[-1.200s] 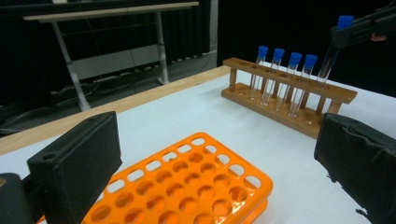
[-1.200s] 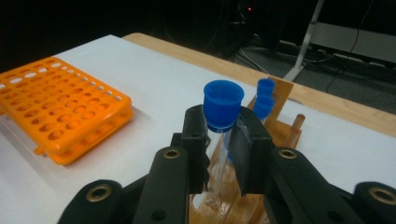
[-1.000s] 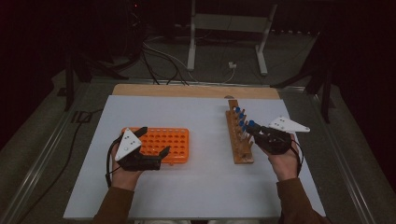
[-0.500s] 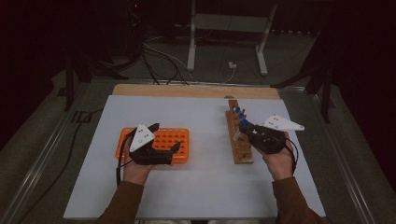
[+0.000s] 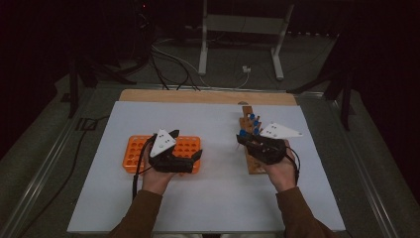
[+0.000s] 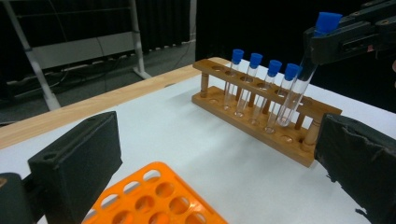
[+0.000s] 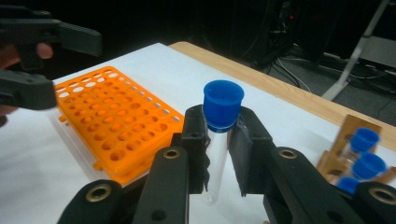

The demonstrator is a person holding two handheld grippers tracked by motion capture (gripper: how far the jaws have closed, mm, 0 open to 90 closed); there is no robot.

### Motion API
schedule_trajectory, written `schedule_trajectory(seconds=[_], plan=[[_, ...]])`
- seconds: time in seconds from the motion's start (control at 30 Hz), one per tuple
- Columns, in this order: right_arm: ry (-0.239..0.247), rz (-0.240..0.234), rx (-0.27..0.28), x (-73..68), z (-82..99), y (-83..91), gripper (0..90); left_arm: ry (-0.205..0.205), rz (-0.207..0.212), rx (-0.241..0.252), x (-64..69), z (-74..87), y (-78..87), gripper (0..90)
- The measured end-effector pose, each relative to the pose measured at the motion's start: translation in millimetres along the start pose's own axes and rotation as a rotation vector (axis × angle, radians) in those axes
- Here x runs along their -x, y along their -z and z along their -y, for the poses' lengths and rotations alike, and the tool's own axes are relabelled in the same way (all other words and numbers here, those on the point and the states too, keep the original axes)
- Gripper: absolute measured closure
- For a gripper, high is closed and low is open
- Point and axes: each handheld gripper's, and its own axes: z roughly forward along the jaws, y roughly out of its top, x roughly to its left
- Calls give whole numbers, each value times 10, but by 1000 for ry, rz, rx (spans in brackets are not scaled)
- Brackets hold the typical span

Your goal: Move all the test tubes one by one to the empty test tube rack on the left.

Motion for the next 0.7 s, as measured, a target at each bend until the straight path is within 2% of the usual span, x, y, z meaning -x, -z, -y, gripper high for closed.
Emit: schedule_trajectory(seconds=[0.4, 0.7], plan=[[3, -35, -10, -119, -35, -148, 768, -21, 32, -13, 103, -20, -180, 15], [3, -52, -14, -163, -37, -204, 768, -36, 48, -27, 153, -33, -253, 16]])
